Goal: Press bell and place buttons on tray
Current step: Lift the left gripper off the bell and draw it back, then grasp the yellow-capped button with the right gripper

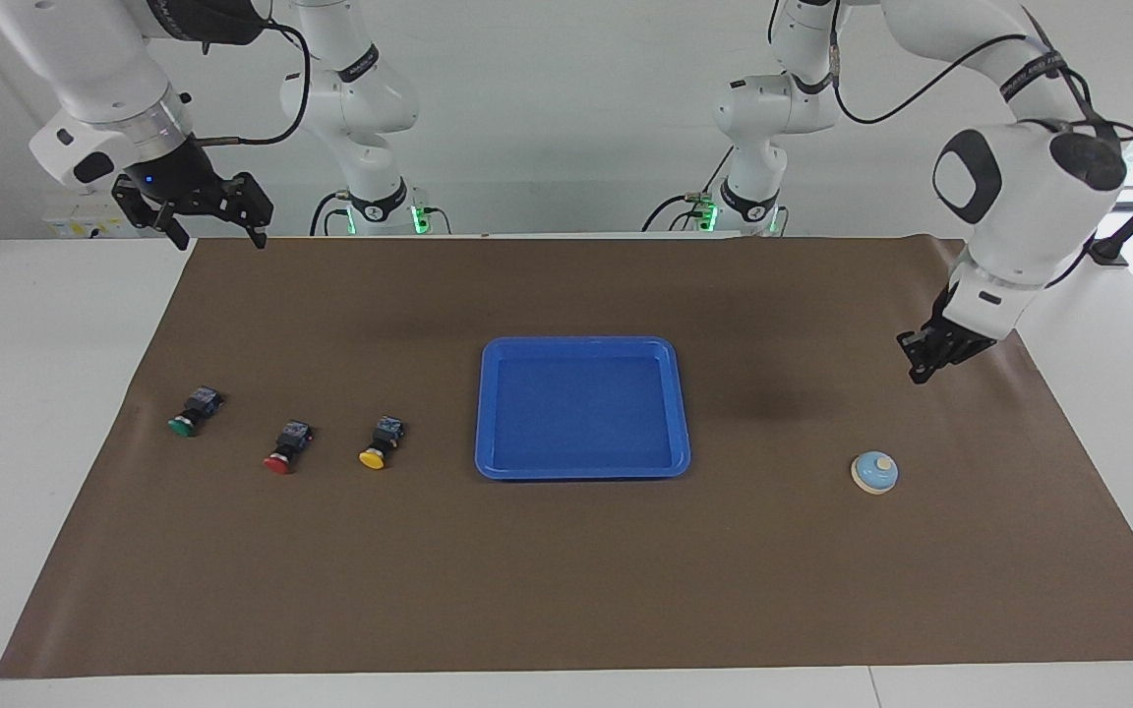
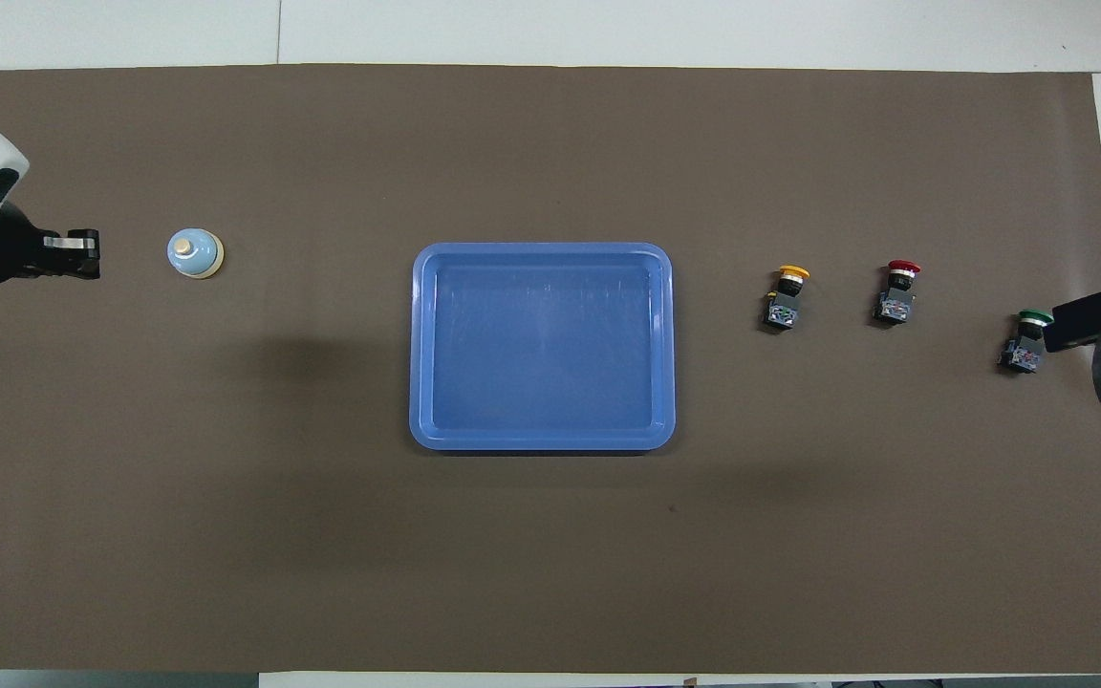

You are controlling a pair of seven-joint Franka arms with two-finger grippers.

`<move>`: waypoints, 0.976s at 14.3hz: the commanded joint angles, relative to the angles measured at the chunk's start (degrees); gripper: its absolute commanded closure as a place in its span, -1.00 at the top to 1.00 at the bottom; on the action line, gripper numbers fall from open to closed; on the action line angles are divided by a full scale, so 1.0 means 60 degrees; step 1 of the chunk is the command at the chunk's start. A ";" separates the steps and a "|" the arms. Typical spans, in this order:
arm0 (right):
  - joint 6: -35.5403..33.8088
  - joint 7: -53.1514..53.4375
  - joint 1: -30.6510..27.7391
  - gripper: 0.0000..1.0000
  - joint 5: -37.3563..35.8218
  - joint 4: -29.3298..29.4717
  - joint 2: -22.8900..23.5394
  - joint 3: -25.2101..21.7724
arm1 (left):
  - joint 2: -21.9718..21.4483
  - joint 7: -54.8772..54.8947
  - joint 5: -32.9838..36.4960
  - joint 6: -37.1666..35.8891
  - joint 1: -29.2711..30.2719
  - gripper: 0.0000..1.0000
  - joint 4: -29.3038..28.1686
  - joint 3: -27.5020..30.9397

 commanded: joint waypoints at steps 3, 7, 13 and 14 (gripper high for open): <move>-0.0048 0.0146 0.0068 1.00 0.0073 -0.0056 -0.0071 0.0078 | -0.1601 -0.0106 -0.0001 -0.1689 -0.0120 0.99 -0.0305 -0.0002; 0.1690 0.1521 0.0799 1.00 0.0073 -0.1196 -0.0100 0.0166 | -0.1795 -0.0033 -0.0001 -0.2584 -0.0120 1.00 0.0205 -0.0031; 0.4881 0.4142 0.2074 1.00 0.0073 -0.1726 0.2165 0.0166 | -0.1530 -0.0018 -0.0162 -0.3478 -0.0150 1.00 0.0560 -0.0046; 0.5600 0.4233 0.2090 1.00 0.0073 -0.1988 0.2359 0.0166 | -0.1545 -0.0018 -0.0162 -0.3509 -0.0150 1.00 0.0545 -0.0060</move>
